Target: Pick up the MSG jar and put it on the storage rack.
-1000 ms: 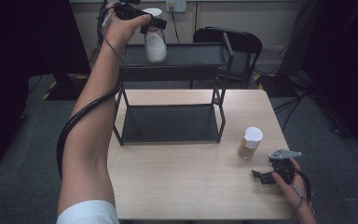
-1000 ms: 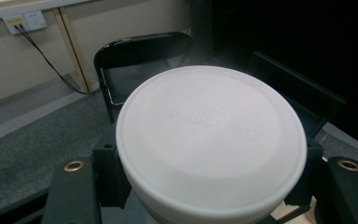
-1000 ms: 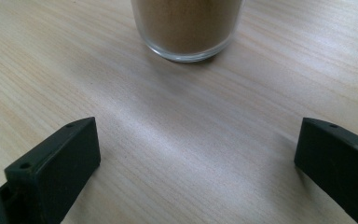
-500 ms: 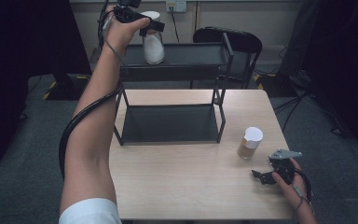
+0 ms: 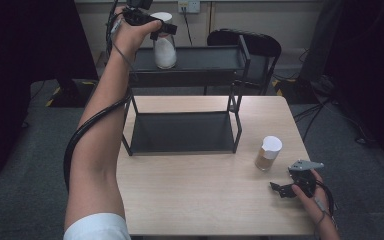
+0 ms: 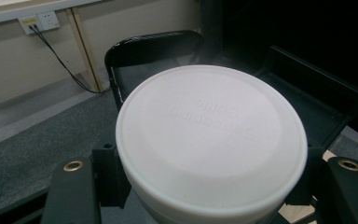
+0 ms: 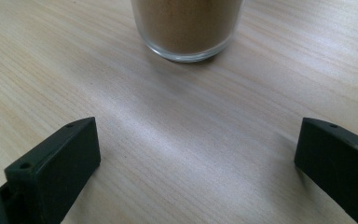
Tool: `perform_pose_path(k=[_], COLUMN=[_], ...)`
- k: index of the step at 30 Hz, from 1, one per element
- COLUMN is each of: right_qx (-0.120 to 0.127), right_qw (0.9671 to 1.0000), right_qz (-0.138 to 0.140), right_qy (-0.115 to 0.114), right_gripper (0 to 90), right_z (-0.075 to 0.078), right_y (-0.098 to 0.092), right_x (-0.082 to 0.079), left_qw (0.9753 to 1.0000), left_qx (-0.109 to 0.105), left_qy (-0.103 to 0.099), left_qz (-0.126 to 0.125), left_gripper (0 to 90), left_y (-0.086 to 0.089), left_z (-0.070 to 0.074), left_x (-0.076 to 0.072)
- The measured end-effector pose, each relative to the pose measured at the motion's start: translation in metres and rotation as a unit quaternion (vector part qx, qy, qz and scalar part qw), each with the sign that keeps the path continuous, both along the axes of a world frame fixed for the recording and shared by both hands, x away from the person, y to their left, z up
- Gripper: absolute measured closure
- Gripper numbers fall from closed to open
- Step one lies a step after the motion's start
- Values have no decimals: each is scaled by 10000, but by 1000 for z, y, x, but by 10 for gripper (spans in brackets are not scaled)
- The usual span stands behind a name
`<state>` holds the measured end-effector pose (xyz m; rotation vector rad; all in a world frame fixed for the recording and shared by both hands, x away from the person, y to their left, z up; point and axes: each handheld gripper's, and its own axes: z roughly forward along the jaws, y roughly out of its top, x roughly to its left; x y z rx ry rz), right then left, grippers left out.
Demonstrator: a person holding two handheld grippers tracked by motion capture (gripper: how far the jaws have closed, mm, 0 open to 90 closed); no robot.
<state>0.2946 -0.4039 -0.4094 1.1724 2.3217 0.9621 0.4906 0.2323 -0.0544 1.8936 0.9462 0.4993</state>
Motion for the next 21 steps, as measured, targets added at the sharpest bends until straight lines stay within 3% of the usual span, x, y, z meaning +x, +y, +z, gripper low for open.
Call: perform_pose_path(k=[10,21], right_qx=[0,0], right_qw=[10000,10000], right_qz=[0,0], right_qy=[0,-1], right_gripper=[0,0], right_z=[0,0], right_y=[0,0], right_x=[0,0], left_qw=[9999,9999], left_qx=[122,62], left_qy=[-10,66], left_qz=[-18,126], left_gripper=[340,328], left_y=[-4,-5], left_z=[2,2], left_x=[-3,-4])
